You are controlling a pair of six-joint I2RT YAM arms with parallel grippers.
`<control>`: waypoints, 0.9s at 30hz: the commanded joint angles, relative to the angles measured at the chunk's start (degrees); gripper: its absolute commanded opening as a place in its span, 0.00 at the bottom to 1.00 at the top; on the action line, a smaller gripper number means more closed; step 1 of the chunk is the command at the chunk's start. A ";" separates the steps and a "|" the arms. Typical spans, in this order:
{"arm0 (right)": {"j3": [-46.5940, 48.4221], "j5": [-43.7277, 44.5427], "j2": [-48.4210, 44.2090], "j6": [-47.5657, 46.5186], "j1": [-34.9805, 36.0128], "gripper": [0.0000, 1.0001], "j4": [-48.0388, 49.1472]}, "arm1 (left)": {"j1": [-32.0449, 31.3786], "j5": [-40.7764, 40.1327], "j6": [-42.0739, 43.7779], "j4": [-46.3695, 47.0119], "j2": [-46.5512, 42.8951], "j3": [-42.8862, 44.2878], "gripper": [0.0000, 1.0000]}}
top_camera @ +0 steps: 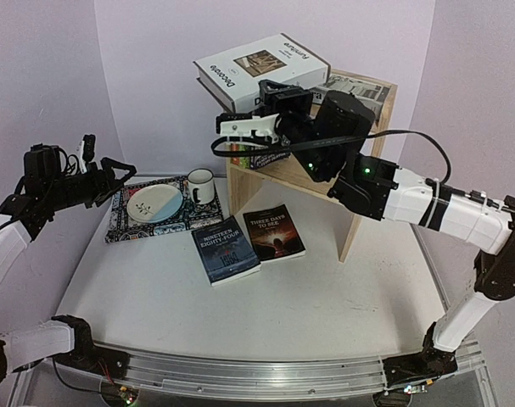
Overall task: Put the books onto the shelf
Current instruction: Place the book on the book pile on the shelf.
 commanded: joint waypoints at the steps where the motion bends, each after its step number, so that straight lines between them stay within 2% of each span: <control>1: 7.55 8.76 1.92 -2.61 -2.36 0.10 5.04 | -0.08 1.43 1.11 0.53 -1.03 0.32 0.76; 9: 12.14 14.10 3.96 -1.46 -7.95 0.11 4.54 | -0.09 1.67 0.66 0.55 -1.54 -0.02 0.76; 13: 13.76 16.06 4.44 1.68 -10.92 0.14 -0.72 | -0.11 1.61 0.87 0.54 -1.91 -0.31 0.76; 22: 16.09 16.67 6.33 5.98 -16.28 0.16 -3.60 | -0.10 2.07 1.79 0.55 -0.86 -0.31 0.77; 27: 16.28 16.65 6.94 7.05 -17.67 0.20 -4.87 | -0.10 1.55 2.11 0.52 -0.78 -0.71 0.77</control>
